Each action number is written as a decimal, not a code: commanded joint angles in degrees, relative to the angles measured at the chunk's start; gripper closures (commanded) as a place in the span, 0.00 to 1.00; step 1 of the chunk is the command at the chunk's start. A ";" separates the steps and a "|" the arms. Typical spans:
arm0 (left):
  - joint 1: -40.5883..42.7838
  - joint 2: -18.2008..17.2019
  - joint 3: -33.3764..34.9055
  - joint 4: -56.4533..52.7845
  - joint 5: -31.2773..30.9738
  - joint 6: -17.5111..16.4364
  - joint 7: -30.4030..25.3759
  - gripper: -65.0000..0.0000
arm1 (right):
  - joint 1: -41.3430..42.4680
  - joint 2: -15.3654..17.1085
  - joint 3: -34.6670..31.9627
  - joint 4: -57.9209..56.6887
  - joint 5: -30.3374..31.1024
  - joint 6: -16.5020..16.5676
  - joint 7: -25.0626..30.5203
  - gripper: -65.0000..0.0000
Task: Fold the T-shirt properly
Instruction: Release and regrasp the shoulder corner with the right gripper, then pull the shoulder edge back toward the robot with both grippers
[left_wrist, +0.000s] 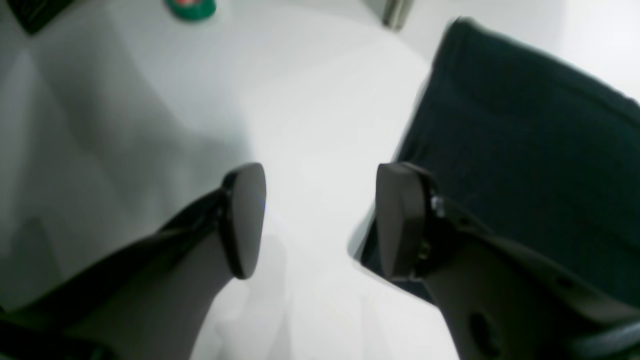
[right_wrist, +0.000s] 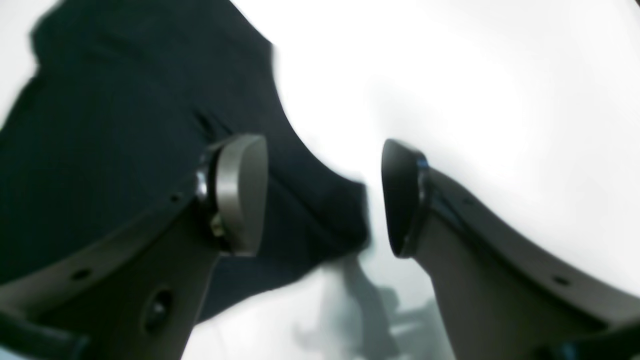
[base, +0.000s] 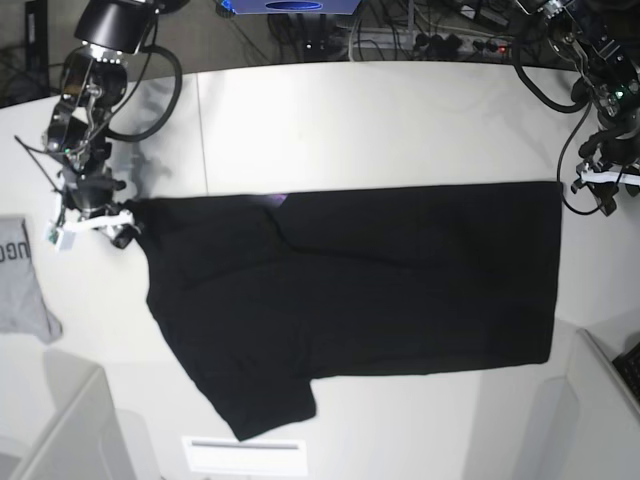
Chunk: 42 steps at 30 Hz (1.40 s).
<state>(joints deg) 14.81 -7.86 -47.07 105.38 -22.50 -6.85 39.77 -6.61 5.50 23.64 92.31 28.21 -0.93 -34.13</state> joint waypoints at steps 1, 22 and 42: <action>0.09 -0.89 -0.18 1.12 -0.31 -0.14 -1.75 0.48 | -0.11 0.44 0.14 1.80 0.67 0.36 1.47 0.50; 9.59 -0.01 -10.29 -3.62 -24.58 -0.22 -1.31 0.09 | -0.38 -5.72 12.80 -6.11 27.49 0.36 -10.49 0.41; 6.07 -0.98 -4.58 -12.42 -24.22 -0.22 -1.48 0.11 | 1.29 -2.38 8.49 -16.49 27.31 0.27 -2.57 0.44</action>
<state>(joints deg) 20.62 -7.81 -51.07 92.12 -46.41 -7.01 39.70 -4.89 2.79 32.12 76.05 58.30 1.37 -36.29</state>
